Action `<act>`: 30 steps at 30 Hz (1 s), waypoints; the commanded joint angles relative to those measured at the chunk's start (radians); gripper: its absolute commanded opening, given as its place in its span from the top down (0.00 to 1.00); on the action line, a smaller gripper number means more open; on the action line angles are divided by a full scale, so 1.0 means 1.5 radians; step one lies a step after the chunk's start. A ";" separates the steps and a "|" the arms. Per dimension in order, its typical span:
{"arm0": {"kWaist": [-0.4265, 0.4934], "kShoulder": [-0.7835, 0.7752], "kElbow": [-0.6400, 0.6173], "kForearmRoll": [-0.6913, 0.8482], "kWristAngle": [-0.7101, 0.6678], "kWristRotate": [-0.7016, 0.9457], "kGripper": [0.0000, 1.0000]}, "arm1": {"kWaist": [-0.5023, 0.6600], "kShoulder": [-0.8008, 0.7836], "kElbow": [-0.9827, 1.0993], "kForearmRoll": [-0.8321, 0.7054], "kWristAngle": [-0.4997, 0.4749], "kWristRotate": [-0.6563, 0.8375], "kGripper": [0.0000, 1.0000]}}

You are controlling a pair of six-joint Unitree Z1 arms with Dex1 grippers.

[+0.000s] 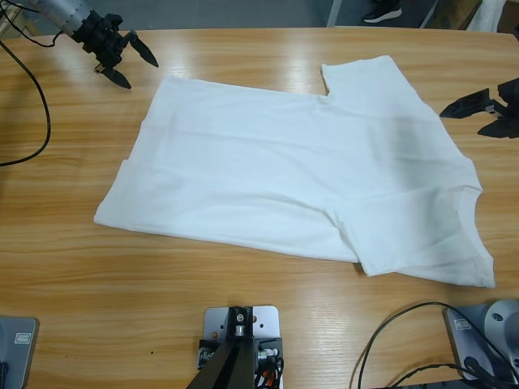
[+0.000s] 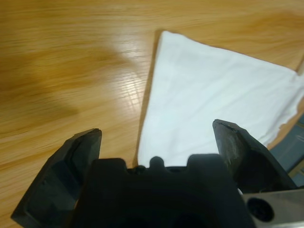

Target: Fold clothes

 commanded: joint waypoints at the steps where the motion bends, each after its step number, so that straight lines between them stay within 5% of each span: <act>1: -0.024 0.066 -0.045 0.021 0.030 -0.019 0.12 | 0.007 0.031 0.032 -0.023 0.006 0.000 0.02; 26: -0.034 0.151 -0.270 0.021 -0.081 -0.095 0.14 | 0.007 0.053 0.032 -0.043 0.009 0.000 0.02; 30: -0.033 0.165 -0.302 0.017 -0.082 -0.121 0.22 | 0.007 0.059 0.032 -0.051 0.010 0.000 0.02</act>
